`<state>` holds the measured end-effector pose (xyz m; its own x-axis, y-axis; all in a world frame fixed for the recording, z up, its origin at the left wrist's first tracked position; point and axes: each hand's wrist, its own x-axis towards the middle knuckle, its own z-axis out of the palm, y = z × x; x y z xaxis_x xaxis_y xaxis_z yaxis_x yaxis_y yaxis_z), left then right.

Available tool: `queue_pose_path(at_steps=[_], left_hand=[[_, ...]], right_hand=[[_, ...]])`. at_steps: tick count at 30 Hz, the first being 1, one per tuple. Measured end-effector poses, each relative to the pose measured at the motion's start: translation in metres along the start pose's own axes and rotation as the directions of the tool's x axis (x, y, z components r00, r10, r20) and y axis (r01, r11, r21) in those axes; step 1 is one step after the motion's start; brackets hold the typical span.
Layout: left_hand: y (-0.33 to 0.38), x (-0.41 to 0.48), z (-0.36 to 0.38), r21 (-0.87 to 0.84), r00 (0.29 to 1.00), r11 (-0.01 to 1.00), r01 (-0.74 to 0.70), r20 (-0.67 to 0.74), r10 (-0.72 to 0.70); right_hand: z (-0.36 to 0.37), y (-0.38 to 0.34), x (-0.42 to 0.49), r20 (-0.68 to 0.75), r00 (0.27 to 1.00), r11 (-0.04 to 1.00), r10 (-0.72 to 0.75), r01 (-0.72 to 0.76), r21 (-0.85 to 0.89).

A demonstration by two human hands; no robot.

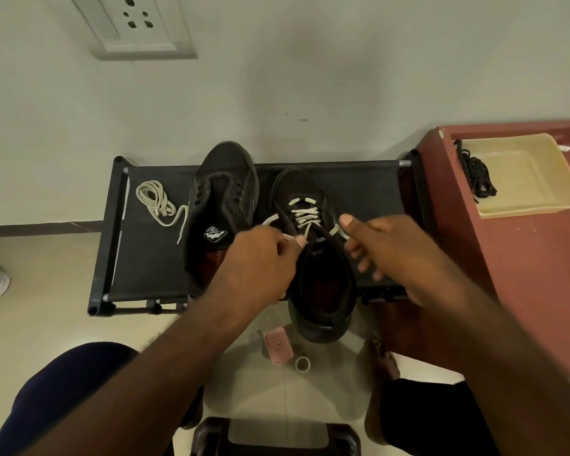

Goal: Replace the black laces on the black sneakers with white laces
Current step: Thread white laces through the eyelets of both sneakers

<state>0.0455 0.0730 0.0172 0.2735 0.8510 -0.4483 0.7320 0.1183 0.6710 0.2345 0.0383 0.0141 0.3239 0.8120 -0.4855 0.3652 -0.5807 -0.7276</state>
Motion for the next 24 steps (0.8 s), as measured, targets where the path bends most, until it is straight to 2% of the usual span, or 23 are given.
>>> queue_pose_path(at_steps=[1,2,4,6,9,11,14,17,21,24], left_hand=[[0.001,-0.001,0.004,-0.003,0.998,0.999,0.034,0.056,-0.034],[0.001,-0.001,0.009,-0.021,0.998,0.999,0.041,0.054,-0.04],[0.001,0.003,0.017,-0.099,0.999,0.995,0.004,-0.035,-0.008],[0.002,0.007,0.023,-0.266,0.996,0.964,0.016,-0.083,-0.039],[0.004,0.01,0.025,-0.478,0.992,0.877,0.052,-0.075,-0.1],[0.001,0.013,0.03,-0.474,0.988,0.88,0.014,-0.127,-0.084],[-0.002,0.015,0.034,-0.374,0.965,0.926,-0.048,-0.255,-0.053],[-0.004,0.015,0.033,-0.273,0.939,0.959,-0.074,-0.343,-0.025],[-0.003,0.013,0.033,-0.243,0.904,0.961,-0.135,-0.427,0.02],[-0.003,0.012,0.035,-0.271,0.911,0.946,-0.176,-0.409,0.053]], right_hand=[[0.005,0.0,-0.002,0.05,0.998,0.999,0.026,-0.027,0.028],[0.011,0.0,-0.003,0.064,0.998,0.998,0.015,-0.018,0.059],[0.018,0.001,0.0,0.052,0.997,0.987,-0.048,0.04,0.154],[0.019,0.004,0.003,0.079,0.994,0.975,-0.077,0.059,0.213],[0.018,0.007,0.006,0.146,0.987,0.959,-0.074,0.031,0.283],[0.022,0.007,0.007,0.118,0.987,0.966,-0.106,0.074,0.248],[0.026,0.007,0.006,0.004,0.968,0.968,-0.25,0.25,0.002],[0.029,0.007,0.0,-0.072,0.933,0.932,-0.353,0.343,-0.12],[0.037,0.008,-0.004,-0.151,0.919,0.932,-0.363,0.356,-0.073],[0.043,0.007,-0.006,-0.147,0.921,0.932,-0.36,0.361,-0.022]])
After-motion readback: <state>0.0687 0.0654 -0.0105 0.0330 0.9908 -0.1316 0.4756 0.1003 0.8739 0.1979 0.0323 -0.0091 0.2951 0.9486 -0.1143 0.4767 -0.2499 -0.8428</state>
